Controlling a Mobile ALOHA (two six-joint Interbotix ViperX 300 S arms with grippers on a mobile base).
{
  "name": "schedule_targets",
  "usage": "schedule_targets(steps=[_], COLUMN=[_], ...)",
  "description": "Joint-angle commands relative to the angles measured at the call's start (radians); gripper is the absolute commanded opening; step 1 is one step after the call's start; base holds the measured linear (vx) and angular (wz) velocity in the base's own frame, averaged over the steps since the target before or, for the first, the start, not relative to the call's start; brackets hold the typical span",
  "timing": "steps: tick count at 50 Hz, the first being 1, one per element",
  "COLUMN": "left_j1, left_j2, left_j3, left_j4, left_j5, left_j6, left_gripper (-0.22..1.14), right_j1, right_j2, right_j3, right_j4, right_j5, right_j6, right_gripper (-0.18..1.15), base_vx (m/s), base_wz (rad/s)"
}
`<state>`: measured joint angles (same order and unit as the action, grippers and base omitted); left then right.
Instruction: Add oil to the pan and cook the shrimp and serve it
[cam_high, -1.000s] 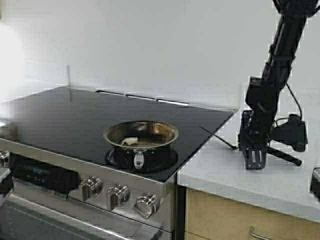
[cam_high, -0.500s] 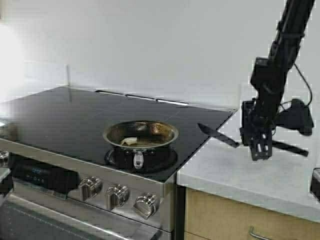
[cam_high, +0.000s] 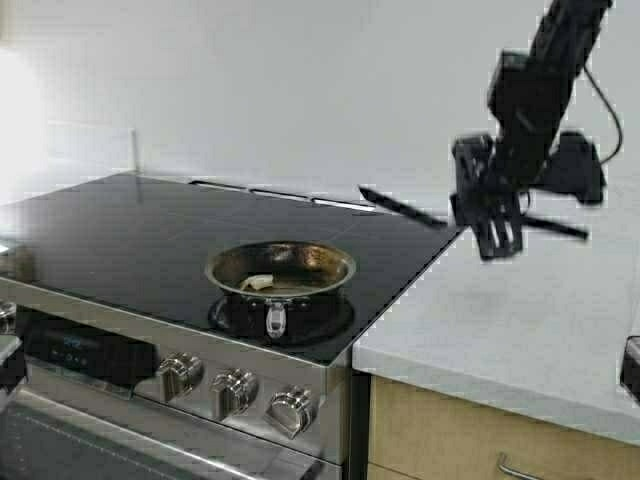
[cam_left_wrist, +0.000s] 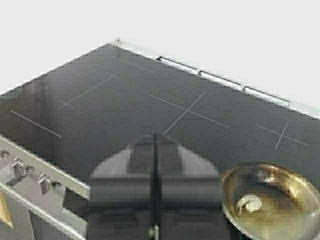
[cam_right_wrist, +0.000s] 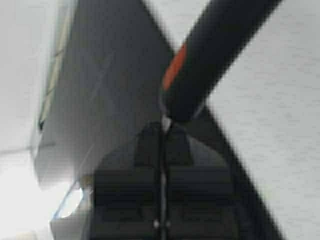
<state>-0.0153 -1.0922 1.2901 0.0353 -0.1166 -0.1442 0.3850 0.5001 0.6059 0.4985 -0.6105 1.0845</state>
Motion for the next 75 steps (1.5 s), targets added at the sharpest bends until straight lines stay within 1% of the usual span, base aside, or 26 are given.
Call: schedule_targets(steps=[1,4,8,12,14,16,18,20,26,27,28,29,35,44,48,53,54,57,64,70,75], left_j1=[0.000,0.000,-0.005,-0.031,-0.051,-0.074,-0.100,-0.127,-0.190,-0.195,-0.201,-0.206,-0.256,-0.330,-0.342,-0.342,-0.342,-0.342,-0.284,-0.247,-0.247], left_j2=[0.029,0.044,0.067,0.097,0.112,0.129,0.147,0.169,0.259,0.279,0.301,0.322,0.463,0.721,0.873,1.123,1.144,1.308,1.603,1.775,1.856], left_j3=[-0.014,-0.017,-0.025,-0.038,-0.048,-0.052,-0.057,-0.061,-0.074,-0.075,-0.075,-0.077,-0.074,-0.078,-0.087,-0.124,-0.130,-0.173,-0.293,-0.397,-0.479], left_j4=[-0.002,-0.002,-0.018,-0.038,-0.038,-0.040,-0.043,-0.048,-0.057,-0.058,-0.058,-0.058,-0.058,-0.055,-0.021,0.097,0.110,0.201,0.367,0.474,0.528], left_j5=[-0.002,0.000,0.012,0.032,0.043,0.052,0.058,0.060,0.058,0.058,0.058,0.058,-0.003,-0.261,-0.388,-0.574,-0.594,-0.742,-0.983,-1.103,-1.143], left_j6=[0.000,0.000,-0.002,-0.011,-0.020,-0.025,-0.038,-0.054,-0.124,-0.138,-0.149,-0.160,-0.210,-0.305,-0.360,-0.460,-0.469,-0.549,-0.724,-0.845,-0.934], left_gripper=[0.03,0.03,0.03,0.04,0.07,0.13,0.24,0.39,0.96,1.04,1.09,1.11,0.98,0.99,0.99,0.99,0.99,0.99,0.99,0.99,0.99], right_j1=[0.017,0.029,0.041,0.054,0.064,0.071,0.074,0.075,0.075,0.075,0.075,0.075,0.075,0.080,0.083,0.083,0.083,0.083,0.083,0.083,0.083], right_j2=[-0.127,-0.181,-0.238,-0.288,-0.311,-0.331,-0.348,-0.367,-0.407,-0.413,-0.419,-0.423,-0.459,-0.482,-0.485,-0.486,-0.485,-0.489,-0.495,-0.502,-0.500], right_j3=[-0.003,-0.002,0.003,0.009,0.017,0.025,0.032,0.041,0.092,0.100,0.109,0.117,0.163,0.216,0.229,0.244,0.245,0.249,0.256,0.264,0.268], right_j4=[0.002,0.029,0.058,0.074,0.087,0.109,0.126,0.135,0.112,0.106,0.097,0.092,0.051,0.003,0.002,0.002,0.002,0.000,-0.002,-0.002,-0.002], right_j5=[-0.015,-0.006,0.017,0.031,0.029,0.029,0.028,0.028,0.017,0.011,0.006,0.000,-0.017,-0.058,-0.067,-0.086,-0.089,-0.092,-0.092,-0.095,-0.097], right_j6=[-0.181,-0.341,-0.500,-0.650,-0.721,-0.785,-0.825,-0.850,-0.856,-0.856,-0.856,-0.856,-0.856,-0.857,-0.857,-0.857,-0.857,-0.857,-0.857,-0.859,-0.859], right_gripper=[0.08,0.08,0.08,0.08,0.08,0.08,0.08,0.08,0.08,0.08,0.08,0.08,0.08,0.08,0.08,0.08,0.08,0.08,0.08,0.08,0.08], base_vx=[0.00,0.00,0.00,0.00,0.00,0.00,0.00,0.00,0.00,0.00,0.00,0.00,0.00,0.00,0.00,0.00,0.00,0.00,0.00,0.00,0.00], base_wz=[0.00,0.00,0.00,0.00,0.00,0.00,0.00,0.00,0.00,0.02,0.02,0.02,0.00,0.01,0.00,0.00,0.00,0.00,0.00,0.00,0.00])
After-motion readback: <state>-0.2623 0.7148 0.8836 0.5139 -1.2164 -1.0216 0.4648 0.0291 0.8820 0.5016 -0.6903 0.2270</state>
